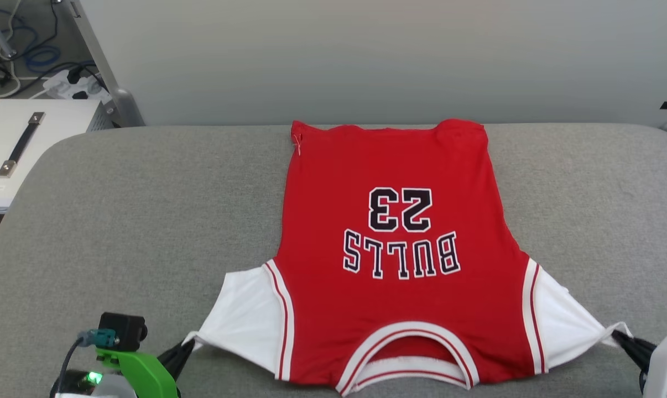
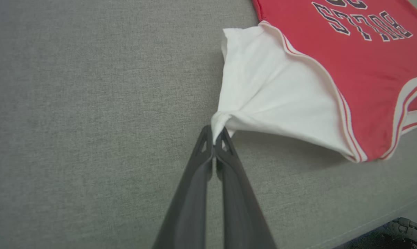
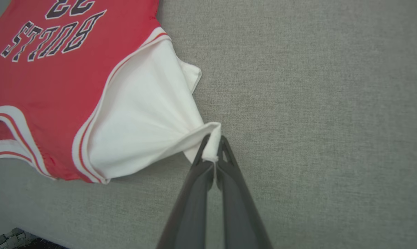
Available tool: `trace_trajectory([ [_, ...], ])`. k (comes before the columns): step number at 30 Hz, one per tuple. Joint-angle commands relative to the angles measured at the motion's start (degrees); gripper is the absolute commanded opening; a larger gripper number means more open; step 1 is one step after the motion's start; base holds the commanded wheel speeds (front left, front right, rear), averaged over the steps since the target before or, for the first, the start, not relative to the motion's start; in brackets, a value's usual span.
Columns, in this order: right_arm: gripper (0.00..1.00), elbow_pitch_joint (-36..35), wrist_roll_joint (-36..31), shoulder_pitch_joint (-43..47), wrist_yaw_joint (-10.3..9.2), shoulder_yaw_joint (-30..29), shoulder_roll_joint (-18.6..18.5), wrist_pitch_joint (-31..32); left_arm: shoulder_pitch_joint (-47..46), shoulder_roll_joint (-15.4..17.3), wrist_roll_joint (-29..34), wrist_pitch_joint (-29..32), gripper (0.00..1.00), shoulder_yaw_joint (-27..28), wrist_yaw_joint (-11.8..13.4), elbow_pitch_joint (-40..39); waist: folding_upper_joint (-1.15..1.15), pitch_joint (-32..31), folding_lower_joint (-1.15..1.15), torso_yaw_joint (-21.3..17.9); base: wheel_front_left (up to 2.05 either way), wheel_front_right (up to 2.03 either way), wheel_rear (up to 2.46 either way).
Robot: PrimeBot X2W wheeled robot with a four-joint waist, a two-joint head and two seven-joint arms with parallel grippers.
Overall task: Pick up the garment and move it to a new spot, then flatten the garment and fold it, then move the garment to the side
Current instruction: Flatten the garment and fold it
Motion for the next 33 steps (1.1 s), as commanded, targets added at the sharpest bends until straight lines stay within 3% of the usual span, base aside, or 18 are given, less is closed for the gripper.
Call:
trace_trajectory([
  [1, 0.0, -1.03, 0.55, 2.06, -0.11, -0.58, -0.81, 1.26, 2.22, 0.99, -1.32, 0.99, 0.0, 0.22, 0.73, -1.35, 0.0, -1.24, 0.01, -0.09, 0.0, 0.0, 0.0],
  [7, 0.0, -5.16, -0.71, 8.87, -0.11, -4.01, -2.08, 5.99, 8.06, 4.12, -4.98, 6.38, 0.0, 0.19, 2.27, -9.0, 0.0, -2.02, 0.01, -0.12, 0.0, 0.0, 0.0],
  [15, 0.0, -10.25, -4.44, 13.17, -0.11, -11.76, -0.13, 11.05, 9.95, 5.94, -5.74, 9.95, 0.0, -0.08, 5.18, -17.63, 0.0, 0.02, 0.01, -0.13, 0.0, 0.0, 0.0],
  [16, 0.12, -10.64, -5.27, 13.19, -0.11, -13.21, 0.14, 11.69, 9.66, 6.11, -5.48, 10.47, 0.0, -0.2, 5.59, -18.74, 0.0, 0.51, 0.01, -0.1, 0.0, 0.0, 0.0],
  [18, 1.0, -10.5, -6.35, 13.09, -0.11, -16.67, 1.27, 13.81, 9.17, 6.12, -5.59, 11.31, 0.0, -0.09, 6.4, -20.91, 0.0, 1.69, 0.01, -0.06, 0.0, 0.0, 0.0],
  [26, 1.0, -22.12, -8.44, 8.41, -0.11, -28.55, 4.4, 26.14, 8.48, 8.12, -5.48, 16.53, 0.0, -0.3, 10.26, -29.96, 0.0, 8.03, 0.01, 1.26, 0.0, 0.0, 0.0],
  [33, 1.0, -29.54, -12.43, -3.22, -0.11, -34.77, 8.35, 40.08, 5.91, 9.22, -4.22, 20.84, 0.0, -0.44, 13.62, -38.87, 0.0, 16.06, 0.01, 4.83, 0.0, 0.0, 0.0],
])
